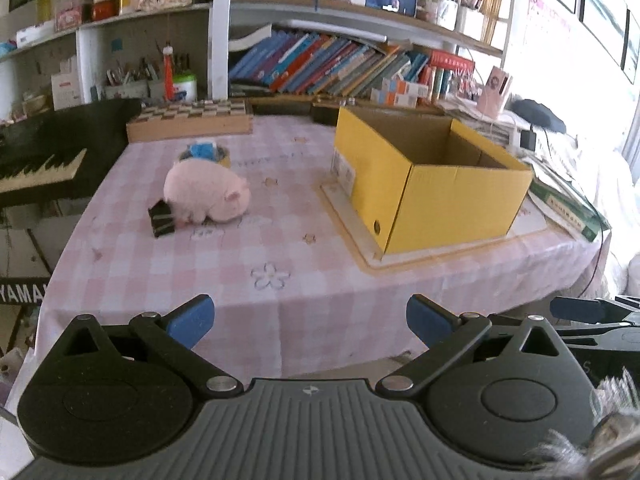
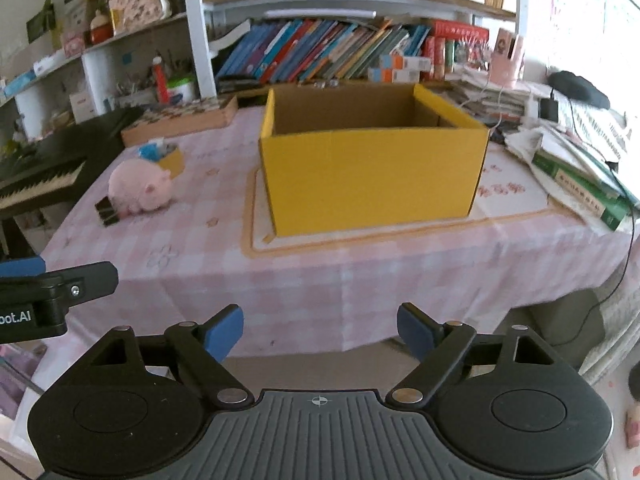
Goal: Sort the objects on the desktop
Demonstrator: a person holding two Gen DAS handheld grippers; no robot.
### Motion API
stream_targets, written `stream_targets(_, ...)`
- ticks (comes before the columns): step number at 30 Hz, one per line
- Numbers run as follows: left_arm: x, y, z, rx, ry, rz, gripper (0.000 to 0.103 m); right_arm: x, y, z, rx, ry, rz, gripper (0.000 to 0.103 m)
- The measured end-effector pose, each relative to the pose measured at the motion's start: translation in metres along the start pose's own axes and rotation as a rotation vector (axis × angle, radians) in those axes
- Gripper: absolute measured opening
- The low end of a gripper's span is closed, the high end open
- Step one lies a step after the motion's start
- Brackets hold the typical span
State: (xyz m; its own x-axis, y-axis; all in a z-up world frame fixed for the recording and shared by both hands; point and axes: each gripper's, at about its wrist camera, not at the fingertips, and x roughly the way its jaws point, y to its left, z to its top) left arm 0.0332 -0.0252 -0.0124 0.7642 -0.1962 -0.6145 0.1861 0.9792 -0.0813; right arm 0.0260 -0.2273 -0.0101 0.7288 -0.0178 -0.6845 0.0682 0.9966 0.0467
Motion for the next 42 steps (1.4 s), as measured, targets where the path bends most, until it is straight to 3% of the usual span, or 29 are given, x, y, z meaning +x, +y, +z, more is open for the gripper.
stream_targets(14, -0.004, 0.034, -0.015, -0.016, 0.053, 0.021, 0.103, 0.003, 0.04, -0.011, -0.039, 0.041, 0.028, 0.087)
stream_targets(34, -0.029, 0.107, -0.015, -0.122, 0.005, 0.176, 0.103, 0.017, 0.122, 0.008, -0.18, 0.016, 0.188, 0.087)
stream_targets(42, -0.031, 0.121, -0.009, -0.161, -0.024, 0.202, 0.103, 0.026, 0.139, 0.02, -0.233, 0.012, 0.229, 0.087)
